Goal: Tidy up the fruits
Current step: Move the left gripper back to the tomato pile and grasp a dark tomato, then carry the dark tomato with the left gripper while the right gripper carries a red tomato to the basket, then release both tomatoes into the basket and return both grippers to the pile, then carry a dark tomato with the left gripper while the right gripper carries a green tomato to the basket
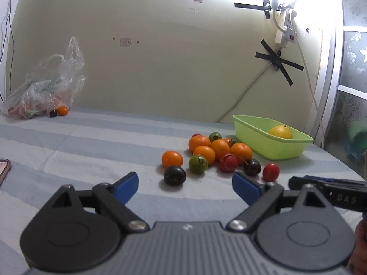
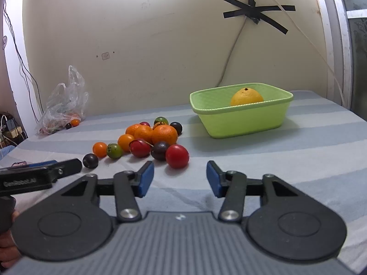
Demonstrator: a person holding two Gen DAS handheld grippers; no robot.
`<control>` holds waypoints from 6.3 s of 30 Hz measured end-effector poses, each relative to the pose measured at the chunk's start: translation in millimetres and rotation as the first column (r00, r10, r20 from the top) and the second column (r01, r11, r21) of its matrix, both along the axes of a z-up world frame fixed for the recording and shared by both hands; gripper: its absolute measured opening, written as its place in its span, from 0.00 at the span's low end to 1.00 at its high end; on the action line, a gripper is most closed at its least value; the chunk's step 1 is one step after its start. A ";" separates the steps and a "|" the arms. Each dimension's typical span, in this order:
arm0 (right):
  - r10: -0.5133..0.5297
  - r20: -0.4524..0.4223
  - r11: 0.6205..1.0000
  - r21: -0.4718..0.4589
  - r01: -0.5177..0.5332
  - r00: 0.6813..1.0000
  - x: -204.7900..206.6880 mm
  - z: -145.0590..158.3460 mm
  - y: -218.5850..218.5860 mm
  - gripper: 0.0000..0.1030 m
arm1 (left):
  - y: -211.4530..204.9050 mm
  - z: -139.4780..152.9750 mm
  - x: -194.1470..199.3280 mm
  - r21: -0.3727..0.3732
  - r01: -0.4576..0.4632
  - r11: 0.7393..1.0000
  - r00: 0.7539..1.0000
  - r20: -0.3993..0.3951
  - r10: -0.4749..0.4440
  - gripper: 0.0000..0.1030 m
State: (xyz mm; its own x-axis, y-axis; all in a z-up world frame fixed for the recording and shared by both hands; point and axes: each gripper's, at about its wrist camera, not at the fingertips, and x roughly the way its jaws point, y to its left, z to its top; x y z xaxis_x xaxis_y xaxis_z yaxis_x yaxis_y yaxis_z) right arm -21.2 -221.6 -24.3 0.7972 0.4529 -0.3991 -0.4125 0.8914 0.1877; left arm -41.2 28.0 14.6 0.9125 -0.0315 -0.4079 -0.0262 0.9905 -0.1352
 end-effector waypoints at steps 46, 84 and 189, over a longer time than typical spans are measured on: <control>0.360 0.068 0.903 -0.276 -0.330 0.930 16.4 28.1 25.4 0.44 | -37.1 10.4 18.7 -0.061 0.269 0.961 0.959 -0.073 -0.273 0.65; 0.053 0.149 0.988 -0.148 -0.031 0.987 129.7 48.5 -36.5 0.30 | -124.4 62.9 180.2 0.068 0.383 0.921 0.922 -0.080 -0.378 0.28; -0.020 0.231 0.958 -0.273 0.085 0.973 119.0 44.7 -23.5 0.23 | -123.7 47.0 165.2 0.039 0.439 0.898 0.896 -0.097 -0.434 0.28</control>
State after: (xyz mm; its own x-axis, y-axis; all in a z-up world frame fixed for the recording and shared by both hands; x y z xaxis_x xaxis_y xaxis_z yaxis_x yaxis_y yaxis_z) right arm 97.9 -245.1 20.5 0.9001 0.3038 -0.3124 -0.3661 0.9161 -0.1638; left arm 124.0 -95.7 61.6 0.7749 -0.3923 -0.4956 0.4018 0.9110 -0.0930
